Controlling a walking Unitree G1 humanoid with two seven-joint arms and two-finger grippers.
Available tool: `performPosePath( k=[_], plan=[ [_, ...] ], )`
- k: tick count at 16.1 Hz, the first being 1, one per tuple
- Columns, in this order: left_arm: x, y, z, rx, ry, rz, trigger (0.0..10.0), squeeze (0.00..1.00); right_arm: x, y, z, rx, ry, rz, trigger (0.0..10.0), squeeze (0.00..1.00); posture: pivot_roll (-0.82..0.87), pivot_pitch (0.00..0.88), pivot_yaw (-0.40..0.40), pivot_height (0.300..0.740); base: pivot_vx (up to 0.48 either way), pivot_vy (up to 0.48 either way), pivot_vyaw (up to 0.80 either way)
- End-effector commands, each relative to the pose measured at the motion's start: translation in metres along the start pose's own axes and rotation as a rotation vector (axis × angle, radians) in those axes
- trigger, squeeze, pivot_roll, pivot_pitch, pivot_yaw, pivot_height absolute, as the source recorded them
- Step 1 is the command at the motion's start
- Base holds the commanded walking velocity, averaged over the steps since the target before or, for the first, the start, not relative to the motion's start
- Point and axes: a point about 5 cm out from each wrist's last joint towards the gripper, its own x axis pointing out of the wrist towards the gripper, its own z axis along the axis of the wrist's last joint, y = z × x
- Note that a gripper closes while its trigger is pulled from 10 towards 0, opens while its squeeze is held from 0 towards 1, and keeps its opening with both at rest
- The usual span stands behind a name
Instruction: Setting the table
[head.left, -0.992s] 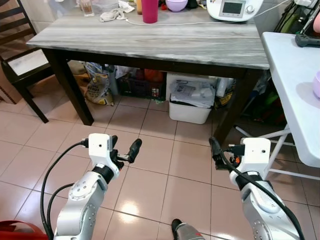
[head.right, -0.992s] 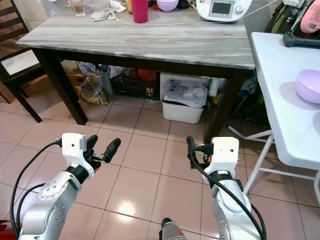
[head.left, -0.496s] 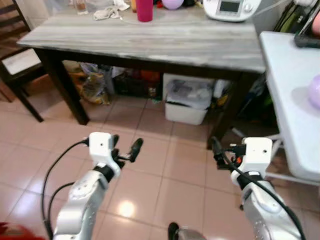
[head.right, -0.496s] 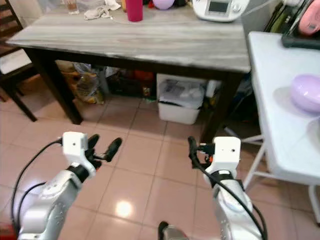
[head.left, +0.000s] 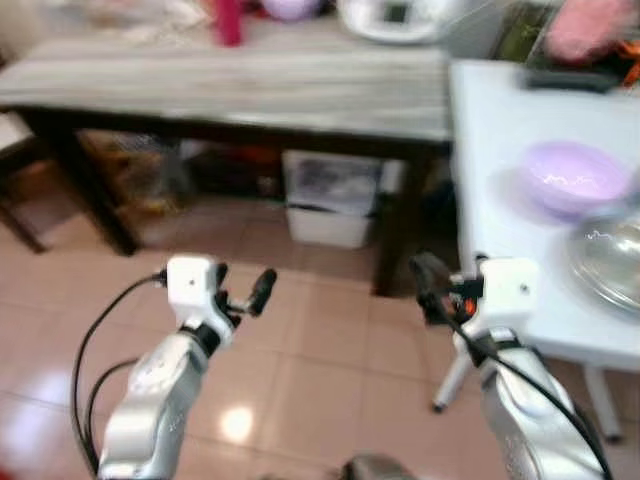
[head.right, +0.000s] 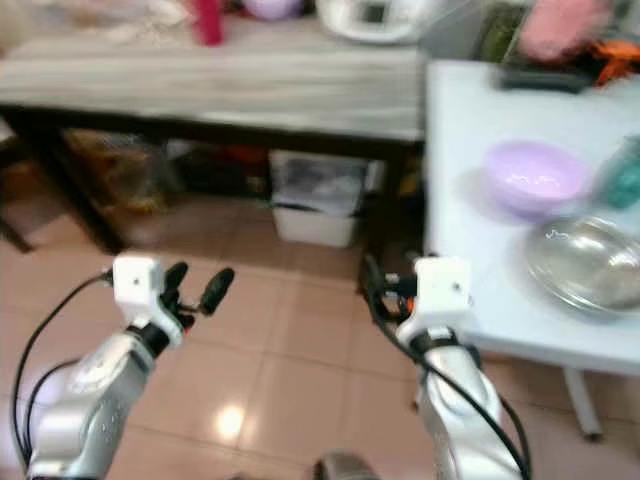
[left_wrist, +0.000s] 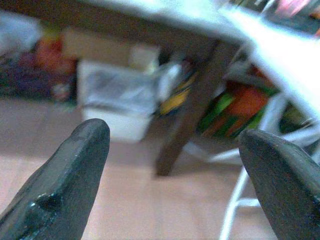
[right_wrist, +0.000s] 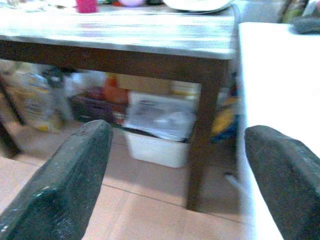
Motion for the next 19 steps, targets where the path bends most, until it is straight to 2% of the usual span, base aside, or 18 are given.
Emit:
performPosePath(
  k=[1,7,14,16,18,19],
  plan=[
    [-0.001,0.000,0.002,-0.001,0.002,0.004,10.0,0.00,-0.001,0.001,0.010,-0.008,-0.042,0.005,10.0,0.00,-0.22,0.163,0.037,0.740,0.000,-0.424,0.00],
    [0.001,-0.008,0.005,-0.021,-0.018,-0.006,10.0,0.00,-0.004,-0.004,0.021,-0.033,-0.071,-0.012,10.0,0.00,-0.23,0.158,0.025,0.740,0.000,-0.427,0.00],
    [0.003,-0.008,0.006,-0.015,-0.016,-0.003,10.0,0.00,0.000,-0.001,0.021,-0.035,-0.070,0.007,10.0,0.00,-0.23,0.148,0.023,0.740,0.000,-0.415,-0.12],
    [0.005,-0.009,0.008,-0.021,-0.048,0.010,10.0,0.00,0.000,0.000,0.020,-0.017,-0.061,0.002,10.0,0.00,-0.23,0.147,0.024,0.740,0.000,0.000,0.00],
    [0.006,-0.009,0.010,0.018,-0.069,0.039,10.0,0.00,0.001,-0.003,0.019,0.002,-0.052,-0.012,10.0,0.00,-0.23,0.148,0.025,0.740,0.000,0.000,0.00],
    [0.007,-0.010,0.011,-0.002,-0.075,0.026,10.0,0.00,0.002,-0.003,0.019,0.000,-0.049,-0.016,10.0,0.00,-0.23,0.148,0.025,0.740,0.000,0.000,0.00]
  ],
)
